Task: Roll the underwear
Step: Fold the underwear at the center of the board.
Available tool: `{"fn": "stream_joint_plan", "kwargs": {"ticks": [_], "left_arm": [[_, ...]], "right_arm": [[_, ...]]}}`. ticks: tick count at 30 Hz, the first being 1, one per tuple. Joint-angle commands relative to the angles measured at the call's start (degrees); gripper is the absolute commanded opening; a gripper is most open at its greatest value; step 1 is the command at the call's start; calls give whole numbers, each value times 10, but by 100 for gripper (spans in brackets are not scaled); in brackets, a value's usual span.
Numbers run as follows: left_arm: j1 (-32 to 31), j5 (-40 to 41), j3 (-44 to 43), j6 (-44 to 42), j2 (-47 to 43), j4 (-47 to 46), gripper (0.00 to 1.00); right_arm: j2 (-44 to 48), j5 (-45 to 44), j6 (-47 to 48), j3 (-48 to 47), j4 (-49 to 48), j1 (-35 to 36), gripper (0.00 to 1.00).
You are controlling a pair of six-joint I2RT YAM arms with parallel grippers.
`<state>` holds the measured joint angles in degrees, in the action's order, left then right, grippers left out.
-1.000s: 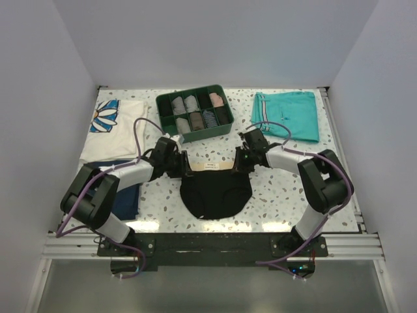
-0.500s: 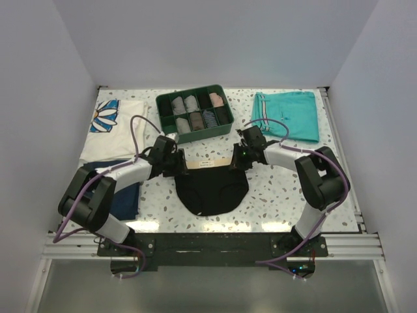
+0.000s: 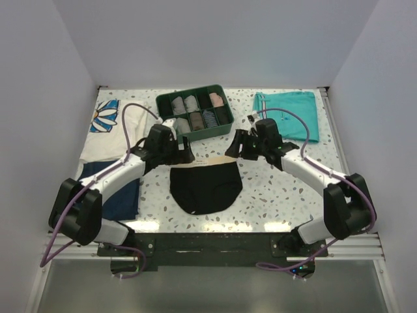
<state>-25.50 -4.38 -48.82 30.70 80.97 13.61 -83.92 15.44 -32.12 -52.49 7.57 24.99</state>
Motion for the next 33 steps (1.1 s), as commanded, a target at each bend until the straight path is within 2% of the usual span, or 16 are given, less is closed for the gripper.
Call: {"fn": "stream_joint_plan", "kwargs": {"ticks": [1, 9, 12, 16, 19, 25, 33], "left_arm": [[4, -29, -51, 3, -16, 14, 100], [4, -92, -66, 8, -8, -28, 100], [4, -110, -75, 2, -8, -35, 100], [0, -159, -97, -16, 9, -36, 100], [-13, -179, -133, -11, 40, -23, 100], [-105, -71, -230, -34, 110, 57, 100], [-139, -29, -307, -30, 187, 98, 100]], "right_arm": [[46, 0, -6, 21, 32, -12, 98], [94, 42, 0, 70, 60, -26, 99], [95, 85, 10, 77, 45, -38, 99], [100, 29, 17, 73, 93, -41, 99], [108, 24, 20, 78, 102, -44, 99], [120, -33, 24, 81, 140, -53, 99], [122, -67, 31, 92, 188, -80, 95]]}}
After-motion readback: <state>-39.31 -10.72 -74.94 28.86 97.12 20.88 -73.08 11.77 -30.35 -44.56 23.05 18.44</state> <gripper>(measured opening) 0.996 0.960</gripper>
